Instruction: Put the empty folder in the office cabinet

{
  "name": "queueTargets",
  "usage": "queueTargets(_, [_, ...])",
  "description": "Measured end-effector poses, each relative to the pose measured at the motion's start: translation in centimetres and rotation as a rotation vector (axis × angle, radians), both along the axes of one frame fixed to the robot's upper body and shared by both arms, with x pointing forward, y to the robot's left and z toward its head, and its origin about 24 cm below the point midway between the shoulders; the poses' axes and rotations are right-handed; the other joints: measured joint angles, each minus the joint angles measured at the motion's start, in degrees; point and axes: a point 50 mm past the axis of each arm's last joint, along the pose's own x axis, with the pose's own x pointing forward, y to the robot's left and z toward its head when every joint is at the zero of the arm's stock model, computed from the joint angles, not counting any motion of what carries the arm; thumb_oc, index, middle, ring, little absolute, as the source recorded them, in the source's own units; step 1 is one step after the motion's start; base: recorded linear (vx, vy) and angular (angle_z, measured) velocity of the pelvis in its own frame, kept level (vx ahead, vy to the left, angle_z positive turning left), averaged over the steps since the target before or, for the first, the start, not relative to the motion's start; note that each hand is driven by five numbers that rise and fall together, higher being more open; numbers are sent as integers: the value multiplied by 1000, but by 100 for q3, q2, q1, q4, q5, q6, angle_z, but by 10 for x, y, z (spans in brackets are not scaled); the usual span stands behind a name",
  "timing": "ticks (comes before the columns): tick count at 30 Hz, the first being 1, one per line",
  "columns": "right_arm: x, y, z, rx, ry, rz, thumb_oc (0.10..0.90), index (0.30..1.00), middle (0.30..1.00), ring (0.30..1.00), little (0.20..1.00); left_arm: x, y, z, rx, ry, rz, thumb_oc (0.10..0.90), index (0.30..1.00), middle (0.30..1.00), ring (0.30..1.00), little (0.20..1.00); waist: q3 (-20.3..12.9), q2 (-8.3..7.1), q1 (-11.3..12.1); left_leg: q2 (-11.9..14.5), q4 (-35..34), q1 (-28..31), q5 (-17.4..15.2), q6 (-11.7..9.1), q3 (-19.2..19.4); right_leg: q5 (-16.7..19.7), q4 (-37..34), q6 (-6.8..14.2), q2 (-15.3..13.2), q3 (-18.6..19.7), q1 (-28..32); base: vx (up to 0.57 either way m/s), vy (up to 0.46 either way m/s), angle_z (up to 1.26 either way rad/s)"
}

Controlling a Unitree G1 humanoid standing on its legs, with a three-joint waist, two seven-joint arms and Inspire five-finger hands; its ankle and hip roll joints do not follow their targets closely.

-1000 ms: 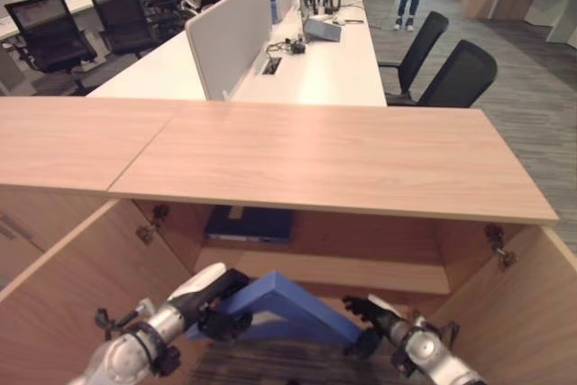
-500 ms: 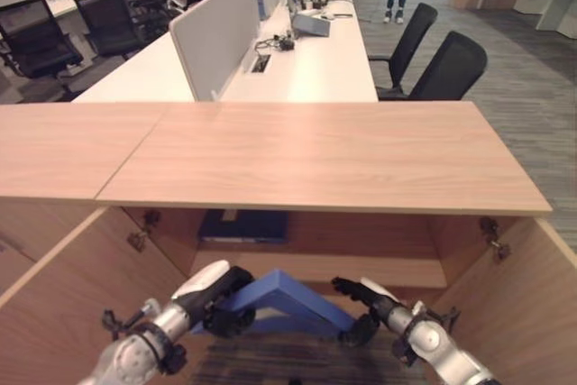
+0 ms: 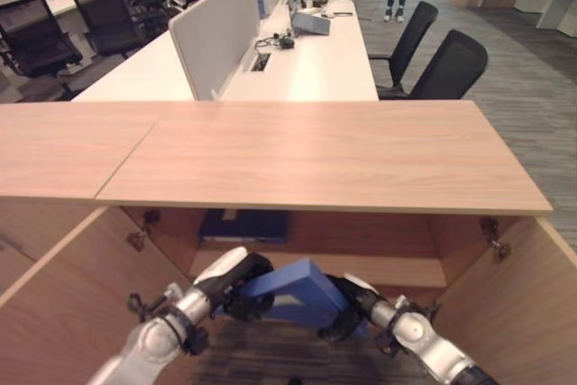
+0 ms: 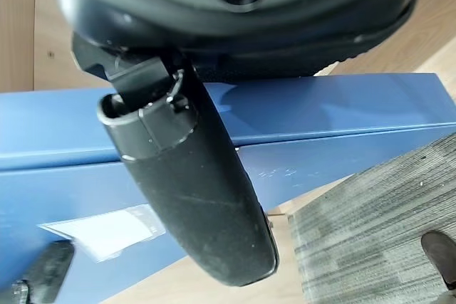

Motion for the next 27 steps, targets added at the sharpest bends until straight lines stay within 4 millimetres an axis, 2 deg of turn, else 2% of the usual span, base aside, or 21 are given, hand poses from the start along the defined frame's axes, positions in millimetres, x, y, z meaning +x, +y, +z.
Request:
queueTargets(2, [0, 0, -1, 8, 6, -11, 800, 900, 900, 900, 900, 0, 0, 0, -33, 14, 13, 400, 300, 300, 300, 300, 6, -18, 3, 3, 1, 0, 0, 0, -3, 2, 0, -3, 4, 0, 0, 0, 0, 0])
queueTargets(3, [-1, -1, -2, 17, 18, -19, 696, 745, 745, 745, 745, 0, 0, 0, -55, 24, 19, 400, 300, 300, 300, 300, 0, -39, 7, 4, 1, 4, 0, 0, -3, 2, 0, -3, 5, -1, 4, 0, 0, 0])
queueTargets(4, [-6, -3, -7, 16, 34, -22, 536, 505, 505, 505, 505, 1, -1, 0, -67, 28, 15, 400, 300, 300, 300, 300, 5, -67, -19, 6, 1, 6, 0, 0, 0, 2, 0, -3, 6, 2, 3, -4, 0, 4])
queueTargets(5, [-10, -4, -10, 19, 43, -25, 400, 300, 300, 300, 300, 1, -3, 0, -71, 33, 5, 400, 300, 300, 300, 300, 8, -80, -16, 5, 1, 6, 0, -1, 0, -1, 0, 1, 5, 1, 5, 0, 0, 0])
queueTargets(7, [-14, -5, -14, 20, 64, -32, 400, 300, 300, 300, 300, 1, -6, -2, -75, 56, -11, 400, 300, 300, 300, 300, 13, -91, -20, 0, 1, 9, 0, 0, 6, 0, 0, 4, -1, 5, 4, 1, 3, -4])
queueTargets(10, [-18, -5, -22, 24, 105, -58, 400, 300, 300, 300, 300, -3, -8, -13, -112, 137, 17, 400, 300, 300, 300, 300, 15, -95, -156, -1, 0, 13, 6, 5, 8, 1, -2, 12, -6, 1, 14, 10, 1, -3])
queueTargets(12, [-16, -3, -29, 26, 134, -94, 400, 300, 300, 300, 300, -3, -7, -19, -126, 172, 47, 400, 300, 300, 300, 300, 11, -103, -156, 11, 0, 34, 6, 4, 26, 1, -2, 12, 6, 2, 23, -4, 7, -5])
queueTargets(13, [-9, 4, -39, 12, 180, -144, 400, 300, 300, 300, 300, -1, -3, -32, -137, 231, 102, 400, 300, 300, 300, 300, 11, -99, -135, 38, -1, 37, 19, -15, 27, 0, -2, 12, 31, 18, 26, 0, 0, 0])
queueTargets(15, [-10, 8, -40, 12, 192, -137, 400, 300, 300, 300, 300, -3, 1, -36, -156, 269, 132, 400, 300, 300, 300, 300, 15, -102, -72, 51, 0, 8, 27, -24, 16, 0, -1, 9, 44, 42, -9, -19, 4, 4])
queueTargets(18, [-29, 2, -36, 121, 215, -210, 400, 300, 300, 300, 300, -6, 5, -37, -199, 297, 161, 400, 300, 300, 300, 300, 22, -77, 41, 34, 0, 10, 22, -20, 53, -1, -2, 11, 19, 59, -9, -2, 0, -2])
queueTargets(19, [-40, -1, -44, 161, 277, -262, 400, 300, 300, 300, 300, -8, 2, -39, -194, 312, 142, 400, 300, 300, 300, 300, 18, -82, -7, 30, -1, 12, 22, -19, 73, 3, -1, 15, 13, 69, -10, -4, 2, -10])
queueTargets(25, [-67, -7, -61, 230, 433, -362, 400, 300, 300, 300, 300, -15, -4, -48, -178, 378, 108, 400, 300, 300, 300, 300, 19, -99, -172, 60, -2, 25, 23, -19, 122, 25, -2, 19, 30, 97, -26, -6, 2, -7])
queueTargets(26, [-71, -7, -62, 240, 455, -374, 400, 300, 300, 300, 300, -16, -4, -49, -176, 385, 107, 486, 429, 429, 429, 429, 19, -99, -174, 67, -3, 25, 23, -19, 122, 29, -2, 13, 36, 96, -26, 0, 0, 0])
queueTargets(27, [-77, -7, -65, 252, 479, -389, 400, 300, 300, 300, 300, -17, -3, -52, -177, 400, 111, 800, 900, 900, 900, 900, 19, -99, -165, 78, -3, 25, 25, -22, 119, 33, -2, 6, 49, 94, -25, 0, 0, 0])
